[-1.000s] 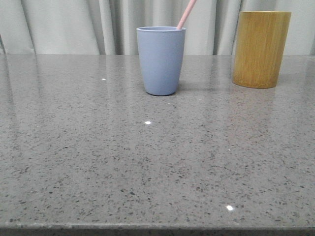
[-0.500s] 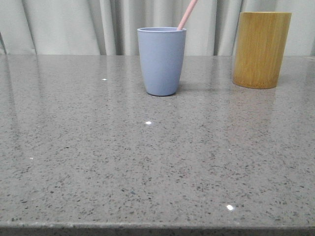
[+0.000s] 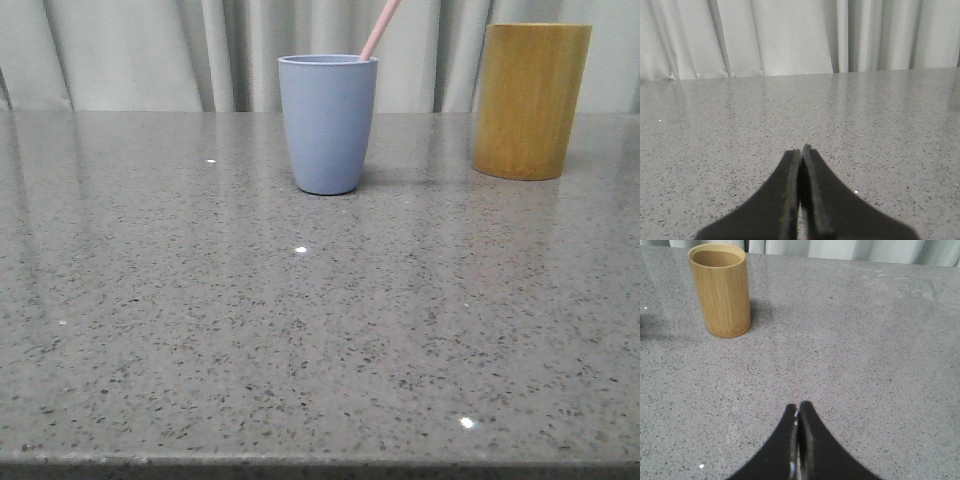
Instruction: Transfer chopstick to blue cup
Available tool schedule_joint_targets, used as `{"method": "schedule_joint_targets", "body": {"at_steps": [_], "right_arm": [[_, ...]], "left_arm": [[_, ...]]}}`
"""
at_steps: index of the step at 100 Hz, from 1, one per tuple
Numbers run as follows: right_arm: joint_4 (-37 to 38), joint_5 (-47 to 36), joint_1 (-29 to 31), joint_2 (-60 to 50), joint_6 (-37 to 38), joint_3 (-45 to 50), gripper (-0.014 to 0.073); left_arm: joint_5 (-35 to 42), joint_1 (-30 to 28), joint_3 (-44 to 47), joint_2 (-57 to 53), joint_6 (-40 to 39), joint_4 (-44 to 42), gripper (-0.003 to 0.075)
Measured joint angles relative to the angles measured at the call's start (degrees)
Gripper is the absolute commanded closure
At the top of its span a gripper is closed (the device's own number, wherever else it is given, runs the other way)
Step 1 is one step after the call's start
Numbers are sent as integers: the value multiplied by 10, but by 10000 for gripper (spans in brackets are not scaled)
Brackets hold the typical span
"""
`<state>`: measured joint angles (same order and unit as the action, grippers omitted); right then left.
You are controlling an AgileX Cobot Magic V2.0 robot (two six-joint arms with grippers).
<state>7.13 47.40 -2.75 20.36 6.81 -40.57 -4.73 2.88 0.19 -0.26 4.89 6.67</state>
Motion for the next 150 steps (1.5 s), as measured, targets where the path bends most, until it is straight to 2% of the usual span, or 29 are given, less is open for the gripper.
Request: {"method": "schedule_joint_targets", "body": {"at_steps": [93,109,133,150], "right_arm": [[5,-10,0,-26,0,23,715],[-7,-77,0,-94,0,89,715],[-9,-241,0,-192,0,277,715],[-9,-343,0,-209,0,378,715]], "left_arm": [[0,0,0,0,0,-1,739],[0,0,0,0,0,-1,739],[0,0,0,0,0,-1,739],[0,0,0,0,0,-1,739]]}}
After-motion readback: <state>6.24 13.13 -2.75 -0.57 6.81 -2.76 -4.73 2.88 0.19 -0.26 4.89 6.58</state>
